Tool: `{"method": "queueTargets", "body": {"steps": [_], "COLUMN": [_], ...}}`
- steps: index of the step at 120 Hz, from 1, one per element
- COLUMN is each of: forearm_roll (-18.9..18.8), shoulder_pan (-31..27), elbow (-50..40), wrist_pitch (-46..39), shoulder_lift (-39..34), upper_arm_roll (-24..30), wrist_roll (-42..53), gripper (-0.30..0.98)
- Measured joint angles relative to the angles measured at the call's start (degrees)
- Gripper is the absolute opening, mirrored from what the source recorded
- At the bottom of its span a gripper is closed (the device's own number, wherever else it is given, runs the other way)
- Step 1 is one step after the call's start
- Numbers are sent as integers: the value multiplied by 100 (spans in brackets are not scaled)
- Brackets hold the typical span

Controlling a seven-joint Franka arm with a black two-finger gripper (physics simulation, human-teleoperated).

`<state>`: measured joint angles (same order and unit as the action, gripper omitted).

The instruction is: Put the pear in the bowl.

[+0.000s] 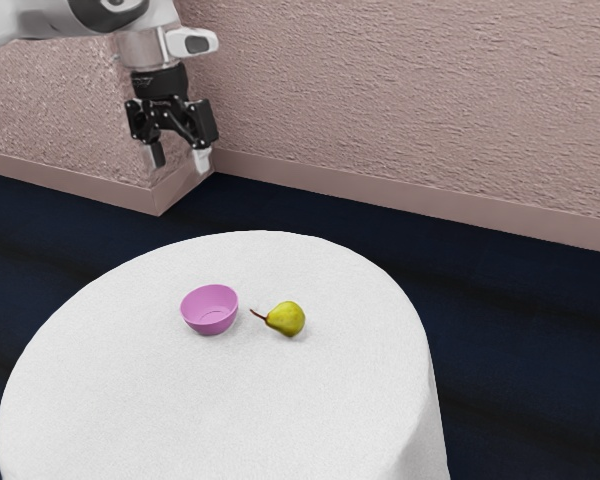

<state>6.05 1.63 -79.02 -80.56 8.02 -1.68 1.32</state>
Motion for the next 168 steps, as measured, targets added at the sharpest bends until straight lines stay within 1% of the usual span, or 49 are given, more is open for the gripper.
{"method": "queueTargets", "body": {"steps": [16, 29, 38, 48, 66, 79, 108, 123, 143, 168], "forearm_roll": [-24, -30, -16, 35, 180, 317, 406, 403, 399, 420], "shoulder_pan": [63, 212, 431, 498, 606, 679, 692, 652, 775, 907], "elbow": [6, 38, 44, 44, -5, -53, -304, -674, -993, -1533], "wrist_pitch": [-270, -388, -444, -628, -1207, -1633, -2538, -2947, -3438, -3896], "shoulder_lift": [48, 192, 362, 658, 1340, 1661, 1817, 1881, 2099, 1946], "upper_arm_roll": [-6, 39, 53, 74, 79, 72, 26, -189, -229, -235], "wrist_roll": [16, -406, -893, -1458, -2369, -3032, -4983, -5932, -6961, -8082], "gripper": [67, 67, 67, 67, 67, 67, 67, 67, 67, 67]}}
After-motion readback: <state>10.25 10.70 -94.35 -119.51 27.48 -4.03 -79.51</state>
